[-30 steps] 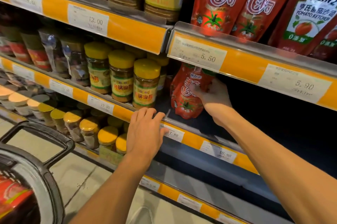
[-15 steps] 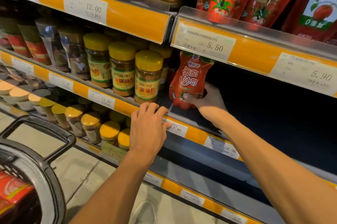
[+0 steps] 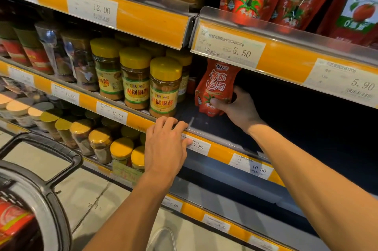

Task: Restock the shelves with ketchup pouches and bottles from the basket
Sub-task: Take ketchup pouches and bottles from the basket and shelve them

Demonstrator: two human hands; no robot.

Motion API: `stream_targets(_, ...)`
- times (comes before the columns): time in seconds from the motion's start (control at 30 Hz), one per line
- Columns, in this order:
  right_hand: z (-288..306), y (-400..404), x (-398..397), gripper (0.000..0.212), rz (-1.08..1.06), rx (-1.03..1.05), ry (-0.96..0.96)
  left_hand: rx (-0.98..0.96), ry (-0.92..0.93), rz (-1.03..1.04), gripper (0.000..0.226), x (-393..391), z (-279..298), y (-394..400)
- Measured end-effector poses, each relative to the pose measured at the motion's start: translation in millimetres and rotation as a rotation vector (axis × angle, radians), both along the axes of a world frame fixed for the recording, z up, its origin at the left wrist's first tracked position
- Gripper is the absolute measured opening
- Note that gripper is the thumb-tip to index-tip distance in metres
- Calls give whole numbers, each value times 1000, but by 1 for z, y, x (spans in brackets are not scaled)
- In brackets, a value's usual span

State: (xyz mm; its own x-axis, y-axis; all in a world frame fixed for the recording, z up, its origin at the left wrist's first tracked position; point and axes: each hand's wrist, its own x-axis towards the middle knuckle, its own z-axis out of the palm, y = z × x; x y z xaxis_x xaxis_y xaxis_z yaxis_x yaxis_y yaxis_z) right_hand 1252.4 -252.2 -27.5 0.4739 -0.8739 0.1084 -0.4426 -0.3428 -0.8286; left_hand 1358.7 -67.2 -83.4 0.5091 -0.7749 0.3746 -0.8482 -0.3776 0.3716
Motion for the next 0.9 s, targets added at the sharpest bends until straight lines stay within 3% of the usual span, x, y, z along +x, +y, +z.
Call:
stream_targets(0.07,1,8,-6,61,-97,-54,1,-5,0,-5,40,0,0,0)
stream_targets(0.17,-7,36,-24,36,-262,-276,-71,-10,-12,-12,39,1,1,1)
stream_targets(0.23,-16,64,-30,22,-135,-460,39,-18,-21,-18,40,2,1,2)
stream_targets(0.3,-24,80,-23,27,47,-550,261,-17,-25,-18,41,3,2,3)
stream_targets(0.4,-20,74,0,40,122,-457,518,-11,-22,-18,42,2,2,4)
stream_targets(0.53,-16,49,23,48,83,-393,716,-4,-16,-18,43,3,1,3)
stream_targets(0.9,-21,-3,37,52,74,-451,681,-3,-14,-9,42,5,-3,0)
